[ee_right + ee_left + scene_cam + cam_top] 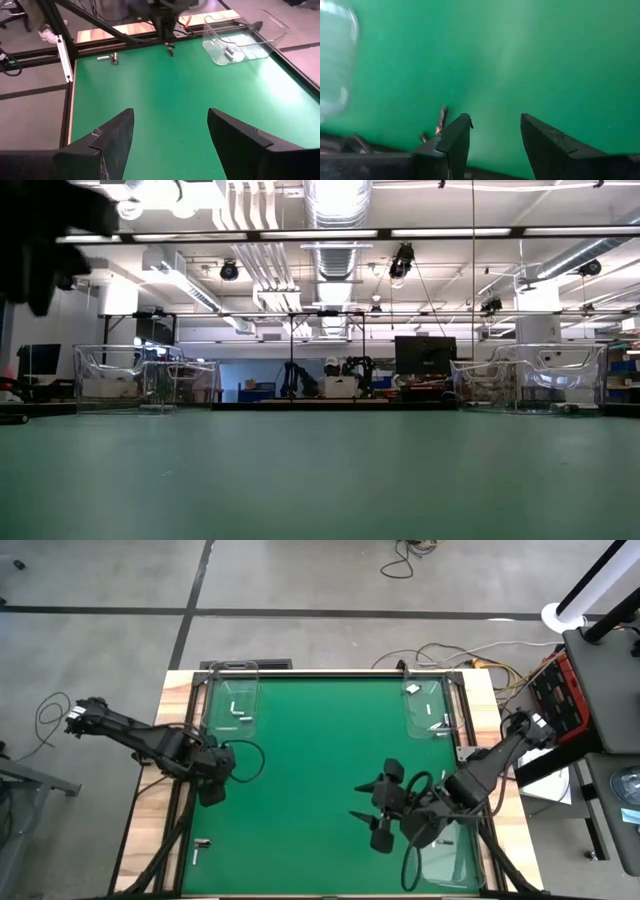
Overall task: Sort batteries
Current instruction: Put the black battery into the bottom right transparent bin
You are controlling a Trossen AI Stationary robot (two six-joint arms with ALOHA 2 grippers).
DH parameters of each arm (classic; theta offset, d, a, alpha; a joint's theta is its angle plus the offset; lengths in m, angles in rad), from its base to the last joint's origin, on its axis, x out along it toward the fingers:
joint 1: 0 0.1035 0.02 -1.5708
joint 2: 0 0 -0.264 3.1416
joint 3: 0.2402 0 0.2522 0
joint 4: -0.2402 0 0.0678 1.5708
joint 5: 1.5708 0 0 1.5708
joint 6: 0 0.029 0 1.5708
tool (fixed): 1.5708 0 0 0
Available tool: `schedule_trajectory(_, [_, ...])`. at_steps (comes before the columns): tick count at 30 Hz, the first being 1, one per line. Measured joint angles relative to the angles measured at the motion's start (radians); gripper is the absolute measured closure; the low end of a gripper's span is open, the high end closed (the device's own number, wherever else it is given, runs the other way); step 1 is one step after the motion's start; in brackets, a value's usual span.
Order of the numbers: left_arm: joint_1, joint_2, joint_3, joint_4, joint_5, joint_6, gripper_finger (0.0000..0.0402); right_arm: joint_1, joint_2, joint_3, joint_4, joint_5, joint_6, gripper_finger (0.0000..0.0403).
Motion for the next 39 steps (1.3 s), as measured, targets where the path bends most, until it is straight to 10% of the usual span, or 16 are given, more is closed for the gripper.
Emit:
schedule_trajectory(14, [0.047,0.111,-0.217,0.128,0.035,0.110,0.0245,-0.040,0.129,0.000,0.209,0.008,0.075,0.0158])
schedule_trajectory(39, [0.304,0.607,-0.117,0.117,0.042,0.431,0.0246,-0.116,0.139,0.080,0.273,0.008,0.034,0.0151])
